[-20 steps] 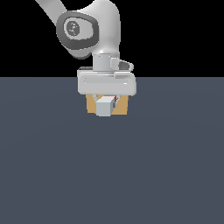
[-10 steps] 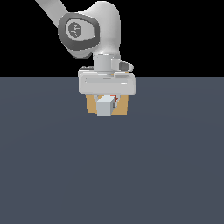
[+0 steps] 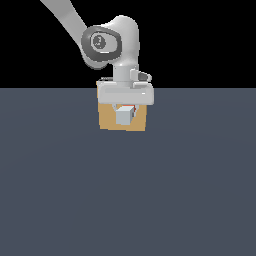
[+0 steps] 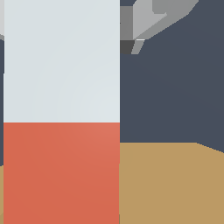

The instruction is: Insert the peg into the horizontal hole in a box.

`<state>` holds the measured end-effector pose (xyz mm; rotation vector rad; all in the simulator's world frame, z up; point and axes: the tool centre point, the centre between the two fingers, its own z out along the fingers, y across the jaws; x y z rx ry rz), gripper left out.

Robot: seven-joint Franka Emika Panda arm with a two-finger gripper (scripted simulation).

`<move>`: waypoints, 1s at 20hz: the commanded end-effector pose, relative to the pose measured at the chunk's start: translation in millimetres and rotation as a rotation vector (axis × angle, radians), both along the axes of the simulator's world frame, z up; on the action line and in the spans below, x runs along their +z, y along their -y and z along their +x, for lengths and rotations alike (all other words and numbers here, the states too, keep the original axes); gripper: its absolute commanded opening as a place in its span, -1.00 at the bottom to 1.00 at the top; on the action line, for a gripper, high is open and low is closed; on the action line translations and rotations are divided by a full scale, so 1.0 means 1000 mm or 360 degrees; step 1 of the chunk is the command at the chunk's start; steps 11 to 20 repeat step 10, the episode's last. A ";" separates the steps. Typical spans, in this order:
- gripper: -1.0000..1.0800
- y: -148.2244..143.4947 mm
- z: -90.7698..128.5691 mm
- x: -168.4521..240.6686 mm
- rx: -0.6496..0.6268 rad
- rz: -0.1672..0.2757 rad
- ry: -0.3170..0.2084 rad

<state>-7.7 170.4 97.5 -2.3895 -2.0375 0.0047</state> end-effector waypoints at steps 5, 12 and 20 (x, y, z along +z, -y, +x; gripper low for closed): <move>-1.00 -0.035 0.008 0.003 -0.0001 0.0002 0.0011; -1.00 -0.040 0.010 0.004 -0.0001 0.0002 0.0011; -1.00 -0.040 0.010 0.004 -0.0001 0.0002 0.0011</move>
